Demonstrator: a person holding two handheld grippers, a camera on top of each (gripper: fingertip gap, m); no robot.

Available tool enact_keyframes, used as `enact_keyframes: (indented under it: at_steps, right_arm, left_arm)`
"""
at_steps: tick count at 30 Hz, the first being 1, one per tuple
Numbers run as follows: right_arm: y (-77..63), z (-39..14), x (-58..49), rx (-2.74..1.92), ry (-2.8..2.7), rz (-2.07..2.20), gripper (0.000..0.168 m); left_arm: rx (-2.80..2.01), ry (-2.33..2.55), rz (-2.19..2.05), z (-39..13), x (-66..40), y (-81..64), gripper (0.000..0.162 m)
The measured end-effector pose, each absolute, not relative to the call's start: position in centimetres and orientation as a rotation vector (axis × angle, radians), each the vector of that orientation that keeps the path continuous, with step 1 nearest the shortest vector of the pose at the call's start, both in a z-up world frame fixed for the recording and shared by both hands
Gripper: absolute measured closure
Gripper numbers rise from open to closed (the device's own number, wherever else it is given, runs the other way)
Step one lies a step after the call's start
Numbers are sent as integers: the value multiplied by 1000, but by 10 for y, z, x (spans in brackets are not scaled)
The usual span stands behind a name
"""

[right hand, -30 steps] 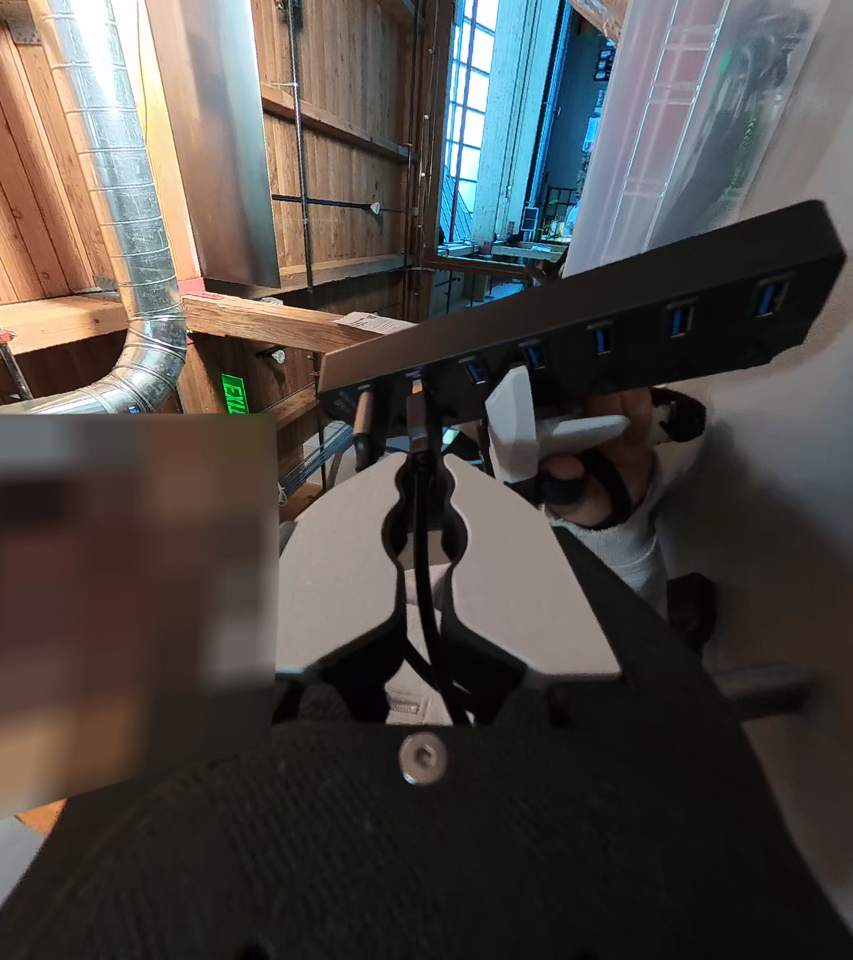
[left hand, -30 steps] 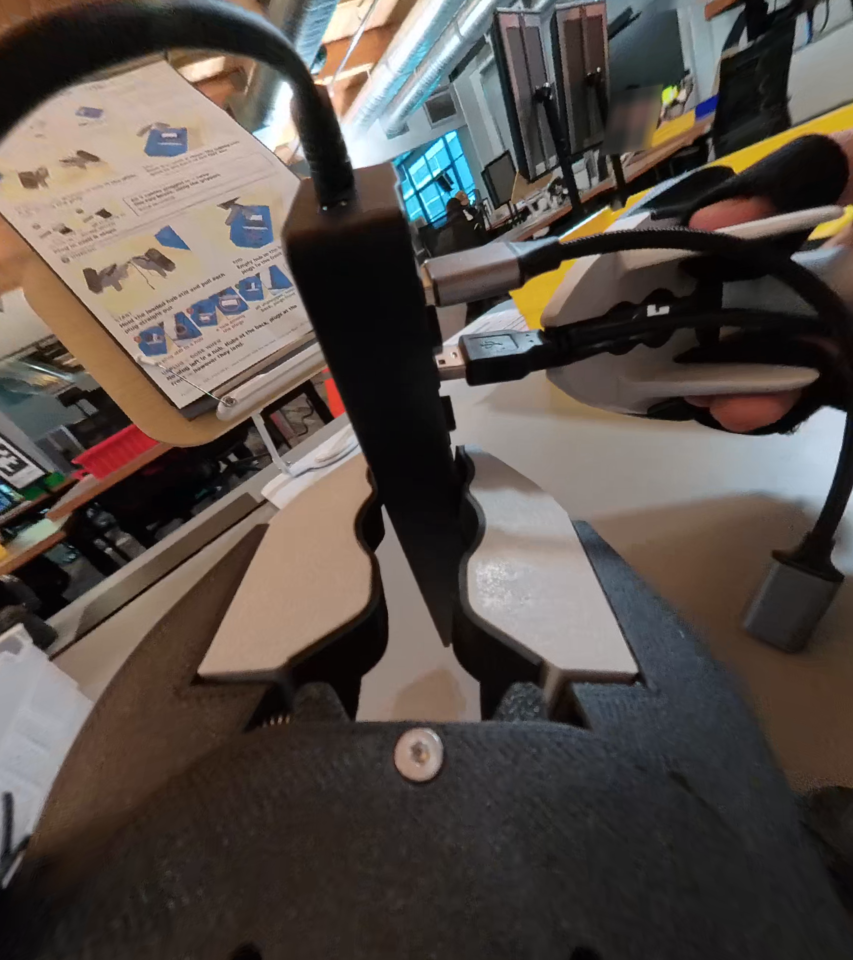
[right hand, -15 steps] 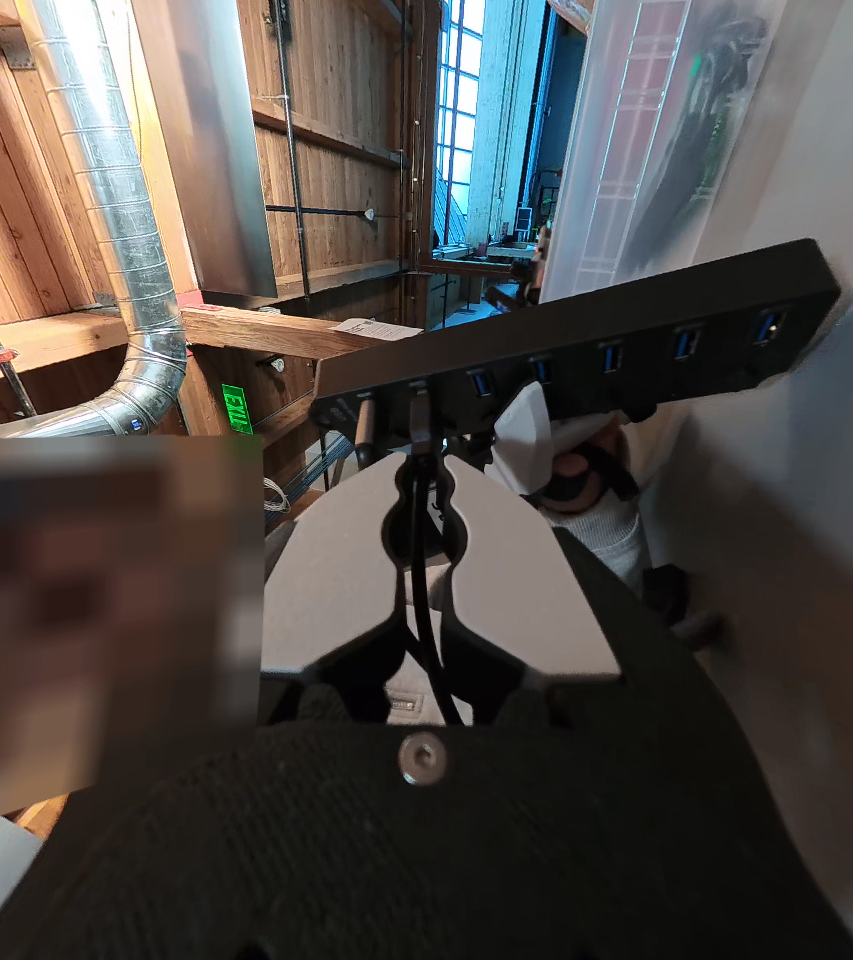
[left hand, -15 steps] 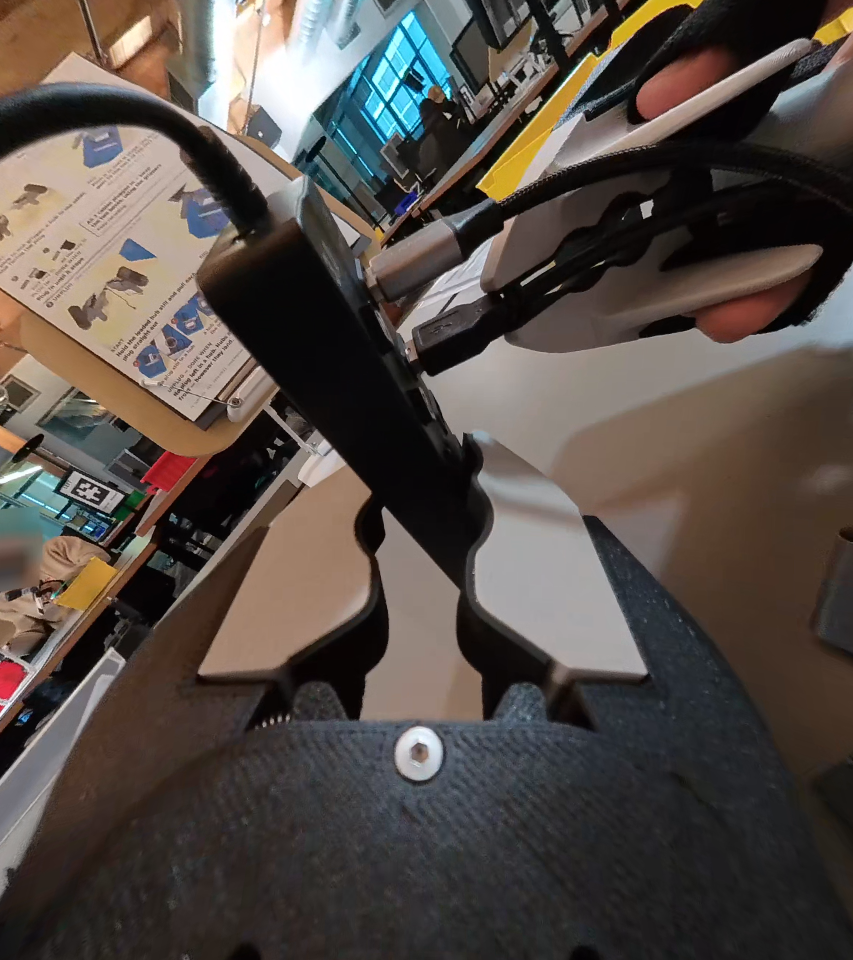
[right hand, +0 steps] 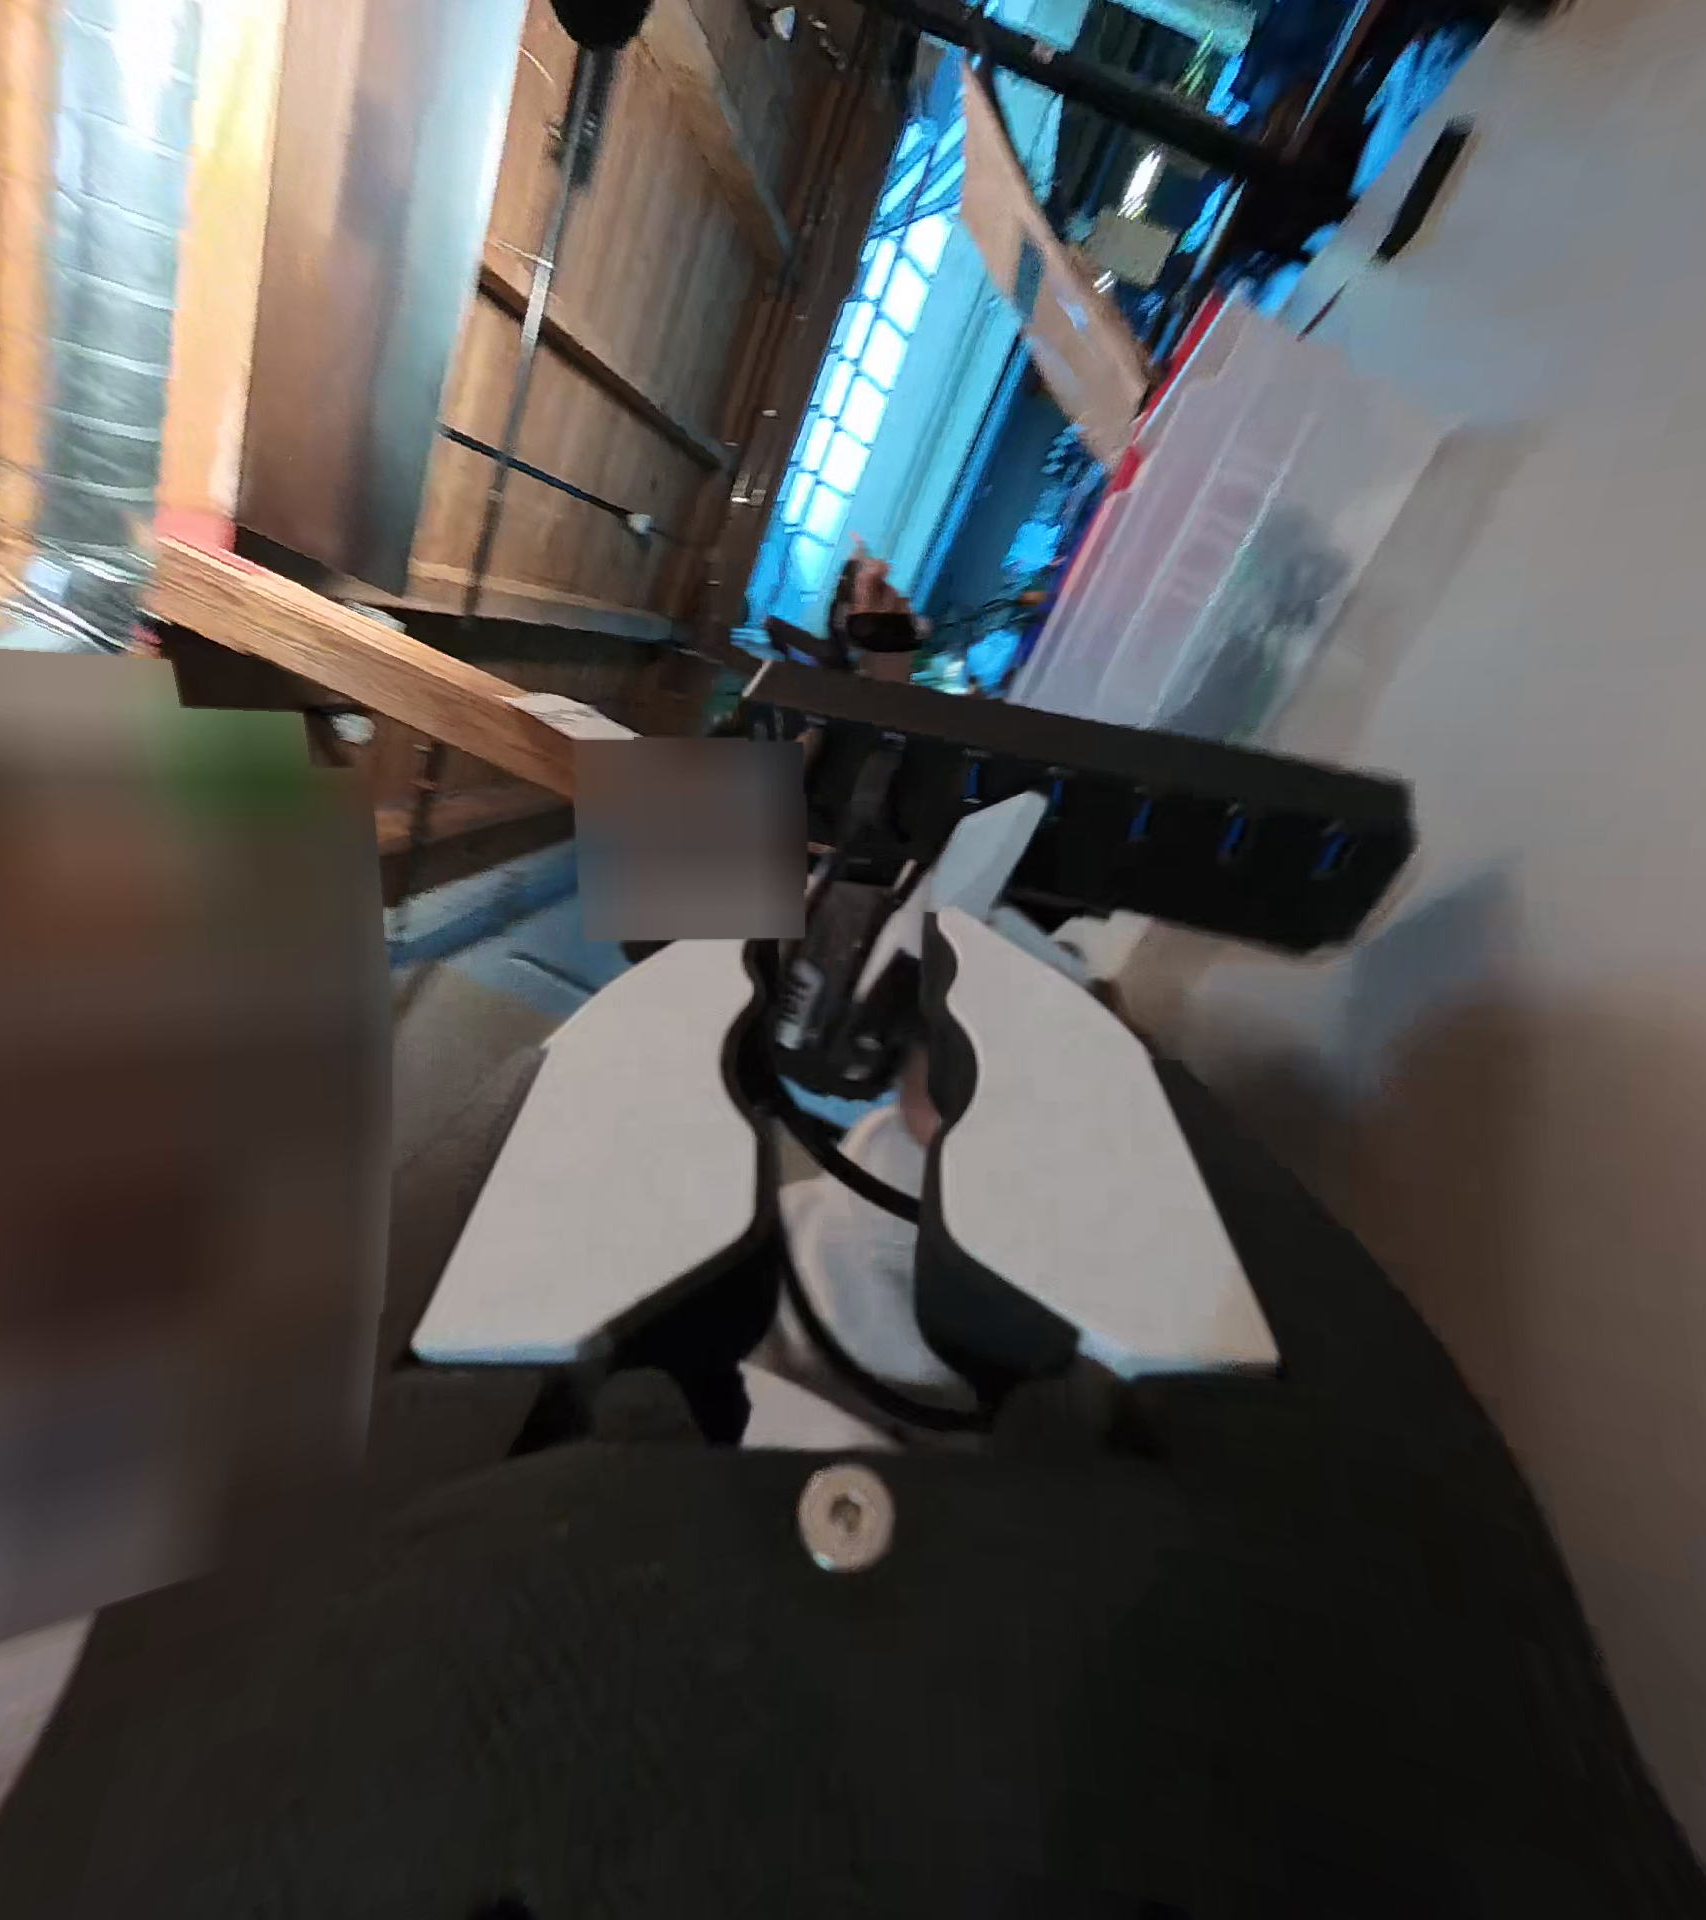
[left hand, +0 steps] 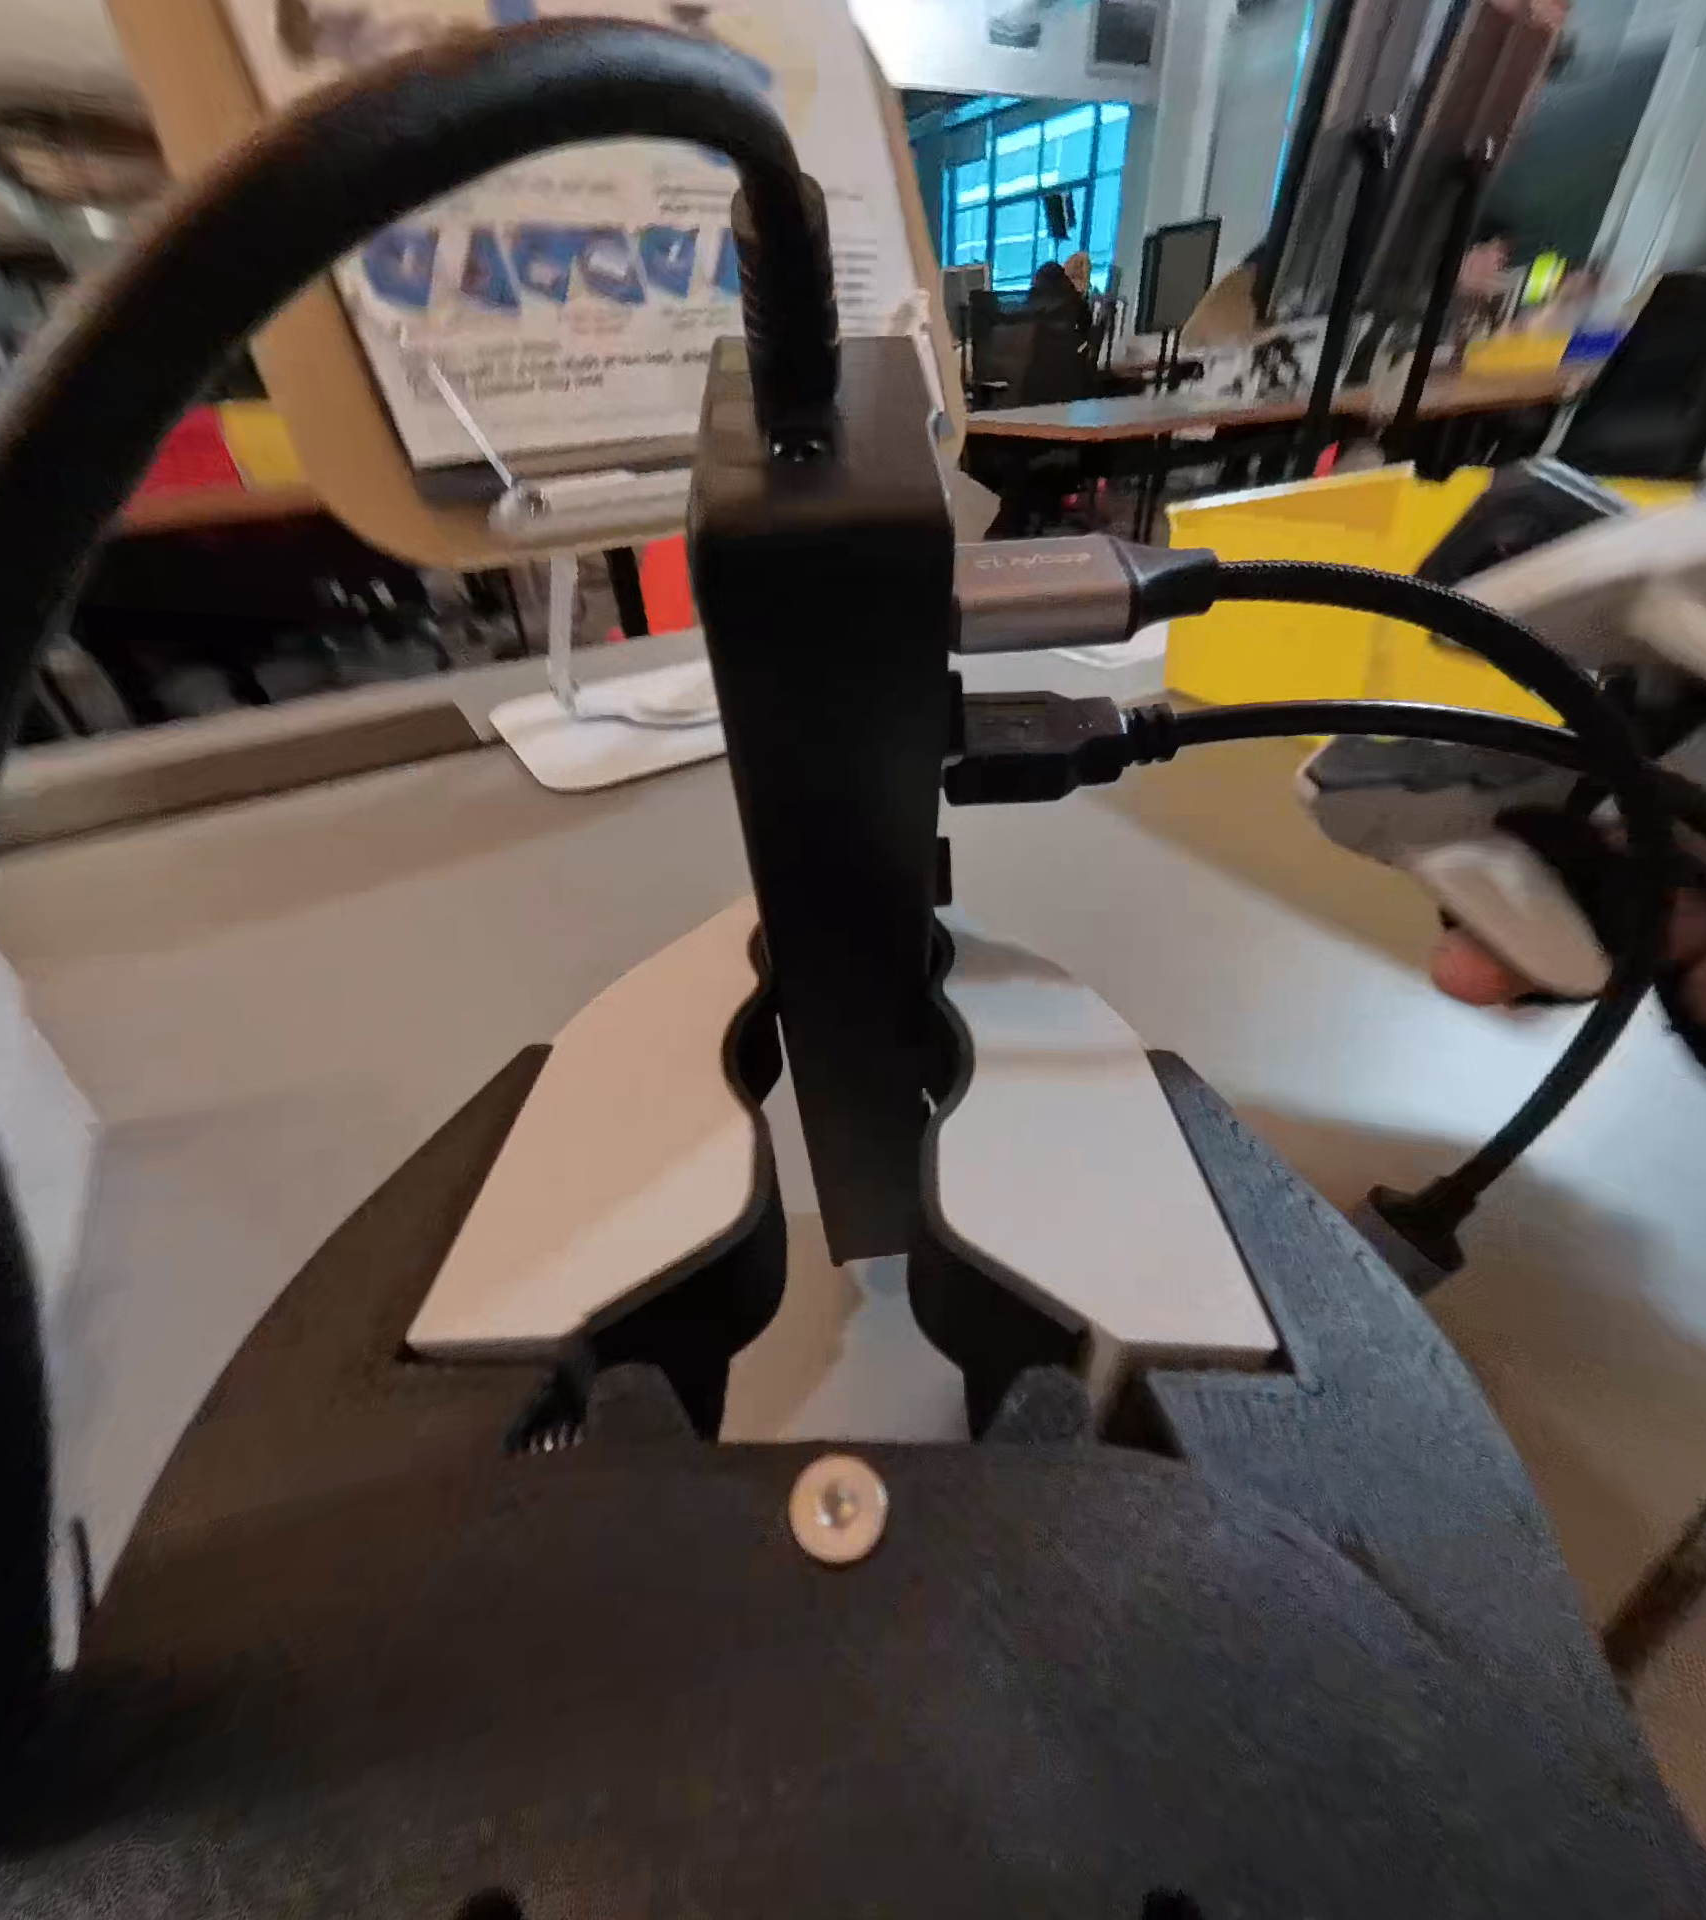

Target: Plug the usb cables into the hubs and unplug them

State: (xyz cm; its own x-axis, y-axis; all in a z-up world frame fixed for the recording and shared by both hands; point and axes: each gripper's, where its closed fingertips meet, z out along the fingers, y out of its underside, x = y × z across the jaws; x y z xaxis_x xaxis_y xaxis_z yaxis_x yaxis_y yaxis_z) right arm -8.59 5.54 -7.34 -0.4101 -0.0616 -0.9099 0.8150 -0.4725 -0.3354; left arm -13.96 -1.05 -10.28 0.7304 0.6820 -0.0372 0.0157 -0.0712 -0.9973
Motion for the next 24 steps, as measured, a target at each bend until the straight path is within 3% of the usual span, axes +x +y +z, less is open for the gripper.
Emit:
enact_keyframes:
  at_steps: [1,9,17,24]
  right_arm:
    - [58,-76,-88,1233,1187,-1978,143]
    - [68,-83,-100,1217,2250,-2386,146]
    - [42,-77,-85,909,2651,-2468,148]
    - [33,-80,-83,812,2965,-2414,158]
  left_arm:
    - [-1534,-639,526,-104,-142,-12,138]
    - [-1382,-847,-21,-112,-127,6,138]
    - [-1299,-995,-448,-131,-95,36,139]
    - [-1399,-941,-414,-139,-82,51,139]
